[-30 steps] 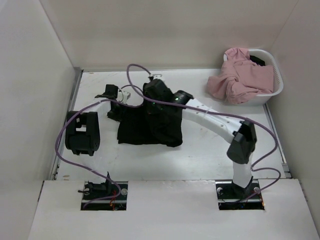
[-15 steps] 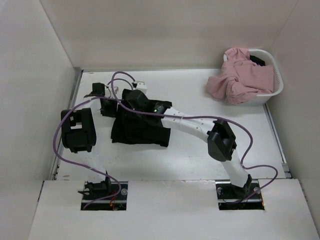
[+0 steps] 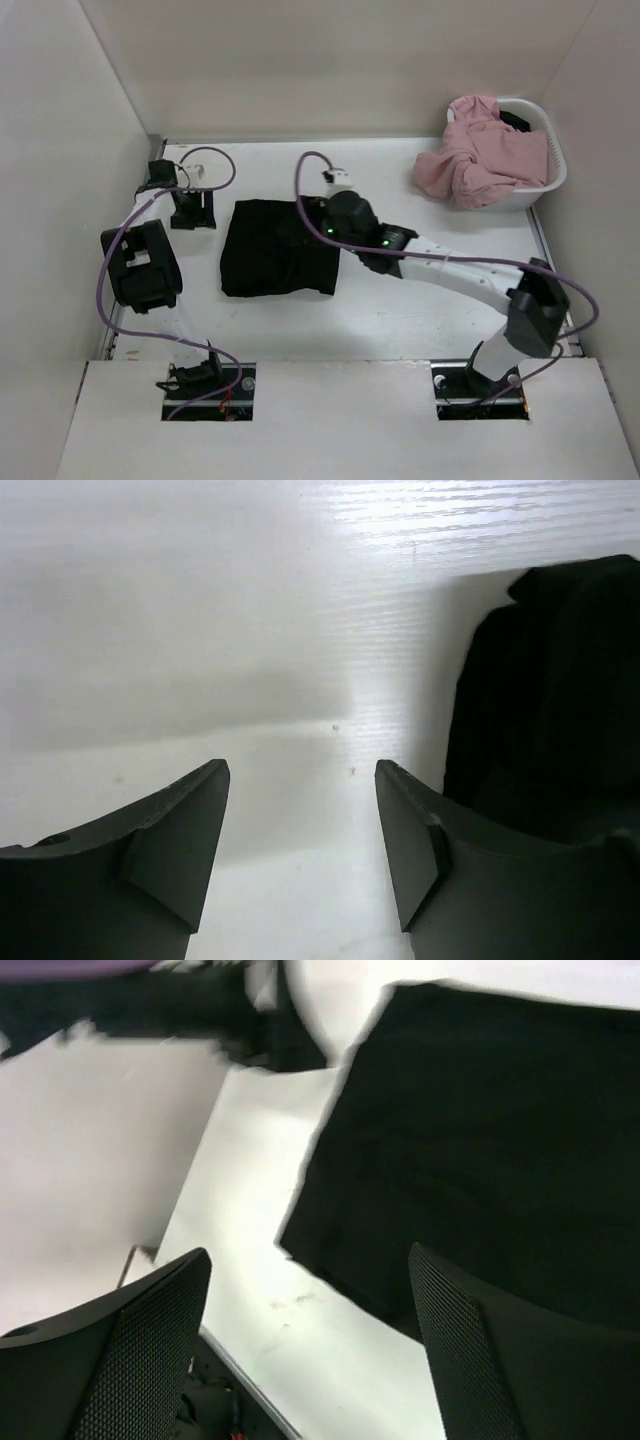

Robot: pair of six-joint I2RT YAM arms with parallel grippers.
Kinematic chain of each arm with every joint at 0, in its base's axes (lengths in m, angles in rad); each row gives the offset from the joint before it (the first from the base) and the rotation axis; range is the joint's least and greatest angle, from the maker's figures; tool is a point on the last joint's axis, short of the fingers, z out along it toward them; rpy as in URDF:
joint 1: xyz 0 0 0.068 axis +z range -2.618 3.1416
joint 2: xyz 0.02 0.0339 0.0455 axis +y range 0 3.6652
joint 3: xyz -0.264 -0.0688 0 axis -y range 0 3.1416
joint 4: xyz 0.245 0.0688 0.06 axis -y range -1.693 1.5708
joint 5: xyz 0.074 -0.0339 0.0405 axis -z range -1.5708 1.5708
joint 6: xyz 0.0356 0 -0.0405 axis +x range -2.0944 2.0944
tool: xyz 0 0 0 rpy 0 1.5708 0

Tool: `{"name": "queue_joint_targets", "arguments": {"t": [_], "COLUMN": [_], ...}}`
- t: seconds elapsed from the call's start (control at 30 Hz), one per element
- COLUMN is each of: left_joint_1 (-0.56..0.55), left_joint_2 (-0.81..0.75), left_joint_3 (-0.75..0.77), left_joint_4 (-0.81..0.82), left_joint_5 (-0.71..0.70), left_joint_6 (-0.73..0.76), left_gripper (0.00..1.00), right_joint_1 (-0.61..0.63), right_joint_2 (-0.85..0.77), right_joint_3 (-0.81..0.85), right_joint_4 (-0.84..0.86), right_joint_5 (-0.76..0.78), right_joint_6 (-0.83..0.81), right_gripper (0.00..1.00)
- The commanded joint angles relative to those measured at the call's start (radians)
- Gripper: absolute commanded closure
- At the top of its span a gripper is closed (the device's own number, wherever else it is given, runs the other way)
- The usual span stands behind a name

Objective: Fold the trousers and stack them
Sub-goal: Fold the trousers

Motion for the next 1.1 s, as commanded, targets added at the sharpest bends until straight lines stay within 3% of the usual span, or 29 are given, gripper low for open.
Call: {"name": "queue_joint_targets", "arguments": {"t": [0.0, 0.1, 0.2, 0.4, 0.47, 0.6, 0.67, 0.83, 1.07], "left_joint_1": [-0.044, -0.128, -0.210, -0.248, -0.253, -0.257, -0.257, -0.292, -0.463], "left_joint_2": [-0.191, -0.303, -0.366, -0.381, -0.395, -0.412, -0.418, -0.405, -0.374], "left_joint_3": [0.046, -0.026, -0.148, -0.355, -0.408, -0.451, -0.454, -0.409, -0.345], "left_joint_4": [-0.069, -0.120, -0.163, -0.115, -0.083, -0.057, -0.040, -0.016, 0.001], "left_joint_5": [0.027, 0.062, 0.081, -0.033, -0.074, -0.097, -0.099, -0.074, -0.033], "left_joint_6": [0.040, 0.083, 0.135, 0.172, 0.189, 0.212, 0.218, 0.211, 0.172], "left_gripper": [0.39, 0.36, 0.36, 0.39, 0.39, 0.38, 0.38, 0.37, 0.36], "right_joint_1": [-0.093, -0.162, -0.199, -0.223, -0.220, -0.225, -0.261, -0.402, -0.597], "right_joint_2": [-0.113, -0.124, -0.081, 0.011, 0.037, 0.057, 0.020, -0.130, -0.322], "right_joint_3": [-0.161, -0.293, -0.390, -0.522, -0.550, -0.582, -0.623, -0.751, -0.817], "right_joint_4": [-0.010, -0.025, 0.075, 0.256, 0.294, 0.353, 0.361, 0.338, 0.160], "right_joint_5": [0.065, -0.026, -0.157, -0.303, -0.317, -0.364, -0.349, -0.358, -0.413], "right_joint_6": [0.076, 0.182, 0.234, 0.385, 0.405, 0.431, 0.445, 0.402, 0.229], "right_gripper": [0.14, 0.09, 0.07, 0.18, 0.29, 0.84, 0.98, 1.00, 0.98]}}
